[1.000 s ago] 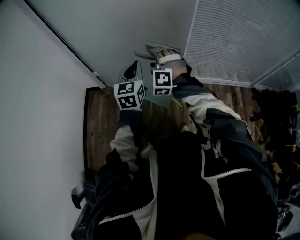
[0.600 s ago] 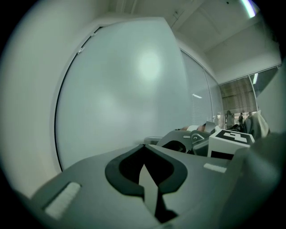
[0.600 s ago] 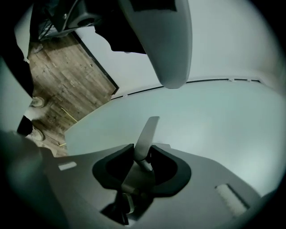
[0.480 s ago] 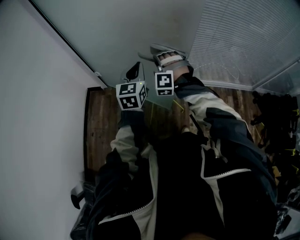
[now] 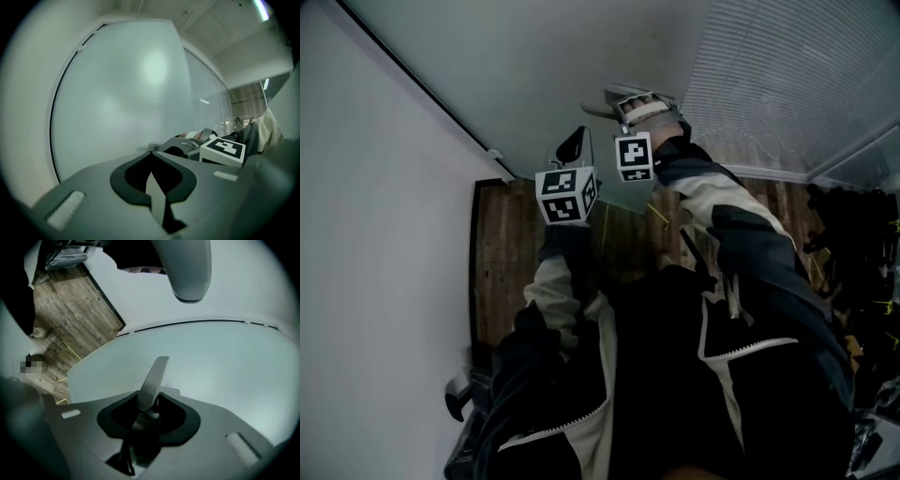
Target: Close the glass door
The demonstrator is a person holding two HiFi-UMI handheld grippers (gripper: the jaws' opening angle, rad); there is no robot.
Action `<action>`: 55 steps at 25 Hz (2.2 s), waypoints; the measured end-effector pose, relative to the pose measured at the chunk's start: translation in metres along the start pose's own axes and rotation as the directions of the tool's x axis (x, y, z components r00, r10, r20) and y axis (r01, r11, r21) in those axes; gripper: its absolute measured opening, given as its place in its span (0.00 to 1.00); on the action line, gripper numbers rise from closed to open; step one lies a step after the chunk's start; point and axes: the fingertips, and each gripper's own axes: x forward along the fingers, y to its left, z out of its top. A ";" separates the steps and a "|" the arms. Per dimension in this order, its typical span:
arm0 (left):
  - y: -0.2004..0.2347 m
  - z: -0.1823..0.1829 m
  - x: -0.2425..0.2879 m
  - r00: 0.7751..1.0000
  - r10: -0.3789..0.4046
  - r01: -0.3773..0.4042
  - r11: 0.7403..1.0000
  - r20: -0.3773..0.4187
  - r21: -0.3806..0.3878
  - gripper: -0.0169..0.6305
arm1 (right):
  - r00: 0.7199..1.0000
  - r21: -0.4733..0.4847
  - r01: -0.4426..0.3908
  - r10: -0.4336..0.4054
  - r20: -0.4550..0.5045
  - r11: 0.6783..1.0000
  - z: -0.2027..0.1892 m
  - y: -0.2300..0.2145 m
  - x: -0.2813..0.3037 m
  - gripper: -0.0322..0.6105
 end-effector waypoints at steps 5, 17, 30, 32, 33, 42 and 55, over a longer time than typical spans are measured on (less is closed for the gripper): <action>0.001 0.005 0.020 0.999 0.038 -0.038 0.999 -0.009 -0.022 0.03 | 1.000 -0.026 0.001 -0.001 -0.006 1.000 -0.029 -0.009 0.027 0.24; -0.027 0.017 0.063 0.997 0.082 -0.082 0.996 -0.006 -0.026 0.03 | 0.999 -0.156 -0.034 0.029 -0.030 0.987 -0.092 -0.031 0.108 0.24; -0.005 0.014 0.069 0.976 0.216 -0.217 0.975 -0.026 -0.050 0.03 | 0.996 -0.186 -0.043 0.028 -0.084 0.982 -0.140 -0.065 0.177 0.25; -0.003 0.008 0.070 0.974 0.224 -0.225 0.972 -0.034 -0.066 0.03 | 0.996 -0.177 -0.042 0.028 -0.084 0.983 -0.142 -0.067 0.185 0.25; -0.002 0.005 0.071 0.973 0.227 -0.229 0.970 -0.039 -0.076 0.03 | 0.996 -0.175 -0.041 0.027 -0.082 0.984 -0.142 -0.068 0.189 0.25; -0.007 0.002 0.054 0.970 0.237 -0.240 0.968 -0.047 -0.071 0.03 | 0.997 -0.161 -0.028 0.016 -0.071 0.987 -0.142 -0.074 0.183 0.25; 0.001 -0.027 0.049 0.960 0.261 -0.272 0.955 -0.097 -0.123 0.03 | 0.997 -0.129 -0.024 0.015 -0.071 0.991 -0.151 -0.073 0.205 0.25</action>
